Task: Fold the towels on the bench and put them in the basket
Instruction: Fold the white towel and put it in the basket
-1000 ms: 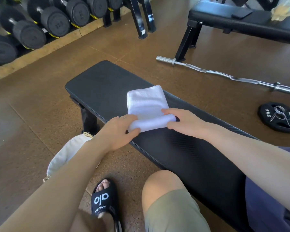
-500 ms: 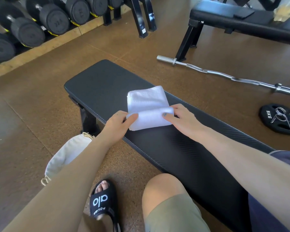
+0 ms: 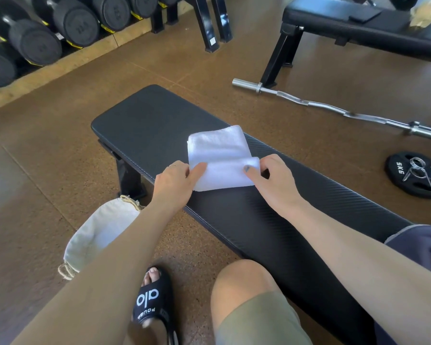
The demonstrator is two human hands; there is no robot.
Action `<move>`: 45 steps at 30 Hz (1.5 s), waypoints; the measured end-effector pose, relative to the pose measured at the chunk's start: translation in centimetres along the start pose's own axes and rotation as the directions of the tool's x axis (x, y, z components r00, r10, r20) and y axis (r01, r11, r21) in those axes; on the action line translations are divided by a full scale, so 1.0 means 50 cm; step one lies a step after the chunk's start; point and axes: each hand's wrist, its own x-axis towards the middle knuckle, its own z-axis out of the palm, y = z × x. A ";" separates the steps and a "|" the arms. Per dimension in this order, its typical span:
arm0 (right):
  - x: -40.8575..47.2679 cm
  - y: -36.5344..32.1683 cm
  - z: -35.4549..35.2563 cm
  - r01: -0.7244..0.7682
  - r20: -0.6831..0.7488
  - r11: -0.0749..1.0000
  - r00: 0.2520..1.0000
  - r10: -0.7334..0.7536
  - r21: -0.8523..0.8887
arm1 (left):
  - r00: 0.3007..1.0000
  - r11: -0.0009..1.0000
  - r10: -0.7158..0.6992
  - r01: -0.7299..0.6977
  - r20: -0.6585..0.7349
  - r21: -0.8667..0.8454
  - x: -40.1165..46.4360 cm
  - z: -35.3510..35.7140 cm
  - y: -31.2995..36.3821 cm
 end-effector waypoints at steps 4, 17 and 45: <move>0.002 0.004 0.014 0.007 -0.063 1.000 0.998 -0.007 -0.003 | 0.999 1.000 -0.028 0.028 -0.018 0.015 0.002 0.002 0.005; 0.015 -0.016 0.012 -0.050 -0.053 0.993 0.997 0.056 0.106 | 0.825 0.736 0.555 -0.424 -0.111 0.528 -0.007 0.007 0.043; 0.045 -0.035 -0.024 0.728 0.531 0.322 0.671 -0.518 -0.606 | 0.806 0.333 0.526 -0.490 0.272 0.805 -0.047 0.015 0.043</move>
